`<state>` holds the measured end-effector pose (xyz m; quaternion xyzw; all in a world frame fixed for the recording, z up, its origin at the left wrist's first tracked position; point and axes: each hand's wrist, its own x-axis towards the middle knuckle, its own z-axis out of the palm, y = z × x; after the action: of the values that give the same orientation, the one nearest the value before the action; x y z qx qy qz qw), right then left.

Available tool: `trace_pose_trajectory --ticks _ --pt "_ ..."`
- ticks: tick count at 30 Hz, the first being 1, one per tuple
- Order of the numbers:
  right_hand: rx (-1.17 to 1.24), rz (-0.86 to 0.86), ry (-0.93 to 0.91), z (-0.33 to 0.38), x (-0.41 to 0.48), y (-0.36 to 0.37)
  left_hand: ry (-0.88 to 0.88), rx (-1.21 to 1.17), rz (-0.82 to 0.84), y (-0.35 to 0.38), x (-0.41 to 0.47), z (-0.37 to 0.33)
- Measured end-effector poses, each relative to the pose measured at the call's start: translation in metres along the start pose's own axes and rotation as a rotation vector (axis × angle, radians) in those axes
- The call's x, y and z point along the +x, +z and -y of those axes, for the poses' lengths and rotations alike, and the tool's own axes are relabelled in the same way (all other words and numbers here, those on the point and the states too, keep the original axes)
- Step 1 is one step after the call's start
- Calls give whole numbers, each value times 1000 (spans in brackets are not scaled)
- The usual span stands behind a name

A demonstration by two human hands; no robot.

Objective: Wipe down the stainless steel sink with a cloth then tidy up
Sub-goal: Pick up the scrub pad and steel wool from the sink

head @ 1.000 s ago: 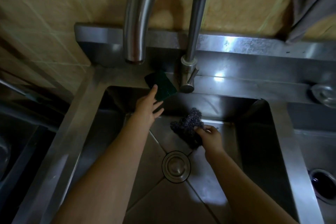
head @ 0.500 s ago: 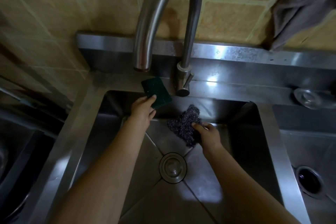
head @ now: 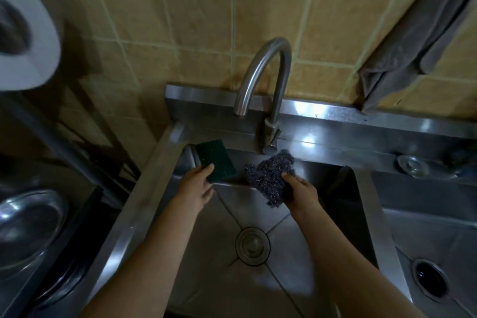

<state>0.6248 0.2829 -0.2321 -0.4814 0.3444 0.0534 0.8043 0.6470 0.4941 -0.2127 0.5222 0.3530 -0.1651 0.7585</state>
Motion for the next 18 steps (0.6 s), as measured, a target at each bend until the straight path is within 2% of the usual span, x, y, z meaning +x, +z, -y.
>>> trace_pose_trajectory --ticks 7,18 --pt "-18 62 -19 18 -36 6 30 -39 -3 -22 -53 2" --pt "-139 228 10 38 -77 -23 121 -173 -227 -32 -150 54"
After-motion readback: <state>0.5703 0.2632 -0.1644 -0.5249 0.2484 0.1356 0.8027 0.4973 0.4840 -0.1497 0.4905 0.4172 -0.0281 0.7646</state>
